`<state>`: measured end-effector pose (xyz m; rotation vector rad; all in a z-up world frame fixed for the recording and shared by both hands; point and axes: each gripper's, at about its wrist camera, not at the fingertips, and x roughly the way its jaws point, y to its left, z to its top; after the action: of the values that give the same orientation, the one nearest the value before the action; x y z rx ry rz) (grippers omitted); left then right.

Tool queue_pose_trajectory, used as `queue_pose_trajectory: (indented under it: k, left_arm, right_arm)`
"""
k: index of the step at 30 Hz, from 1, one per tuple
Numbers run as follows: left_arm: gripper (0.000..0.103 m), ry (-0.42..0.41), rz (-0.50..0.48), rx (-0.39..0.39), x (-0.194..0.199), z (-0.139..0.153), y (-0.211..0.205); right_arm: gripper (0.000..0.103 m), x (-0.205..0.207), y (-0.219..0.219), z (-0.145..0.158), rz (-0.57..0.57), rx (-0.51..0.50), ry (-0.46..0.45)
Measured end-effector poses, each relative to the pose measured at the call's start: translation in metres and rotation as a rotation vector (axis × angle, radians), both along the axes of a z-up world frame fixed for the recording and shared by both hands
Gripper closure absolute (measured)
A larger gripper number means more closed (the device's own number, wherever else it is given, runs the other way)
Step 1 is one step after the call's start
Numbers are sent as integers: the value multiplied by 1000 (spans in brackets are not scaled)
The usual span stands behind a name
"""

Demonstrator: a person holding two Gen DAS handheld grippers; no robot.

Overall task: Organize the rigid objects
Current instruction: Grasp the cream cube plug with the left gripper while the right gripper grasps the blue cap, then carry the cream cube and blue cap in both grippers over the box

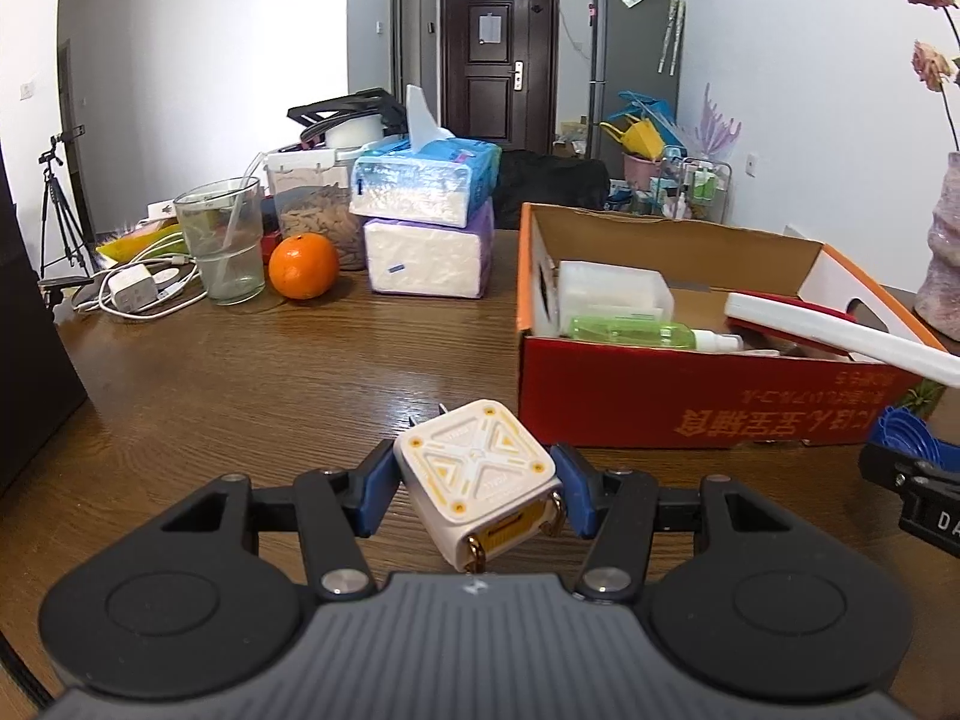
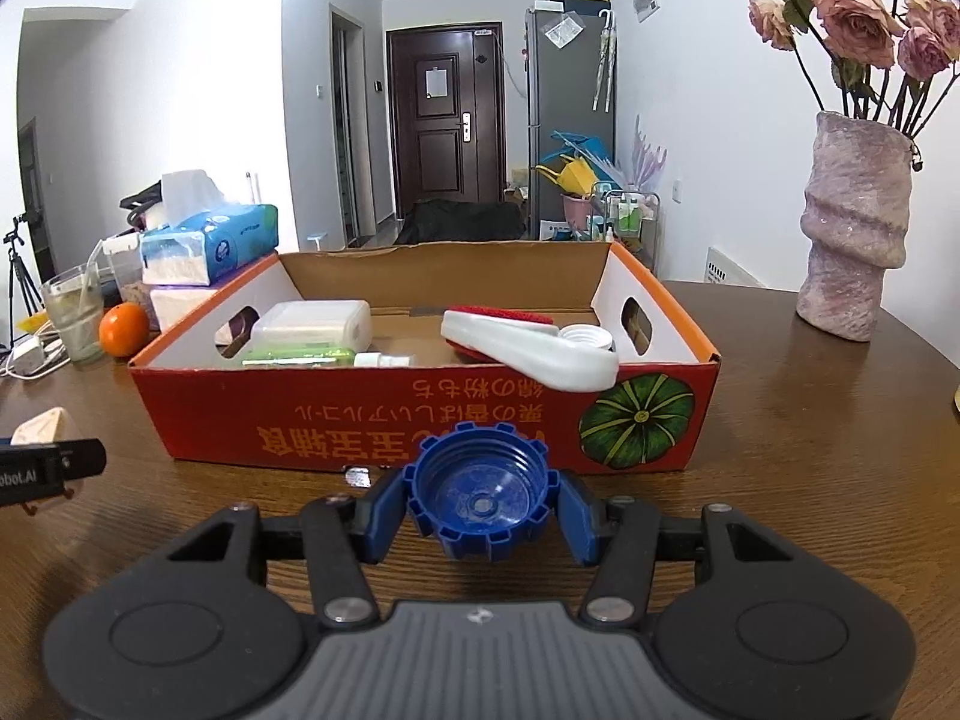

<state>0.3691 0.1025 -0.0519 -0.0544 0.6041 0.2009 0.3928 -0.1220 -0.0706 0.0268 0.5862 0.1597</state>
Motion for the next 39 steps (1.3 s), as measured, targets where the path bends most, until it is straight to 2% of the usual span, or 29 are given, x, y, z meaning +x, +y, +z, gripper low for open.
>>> queue_pose_trajectory:
  k: [17,27,39]
  left_arm:
    - [46,-21,-74,4,-11,10,-33]
    - [46,-49,-169,7,-14,22,-81]
    - [46,-81,-193,-3,-2,38,-109]
  right_arm:
    - [50,-23,-6,17,5,-17,-55]
    - [50,-38,-32,32,-29,-25,-101]
    - [50,-38,-59,48,-47,-9,-151]
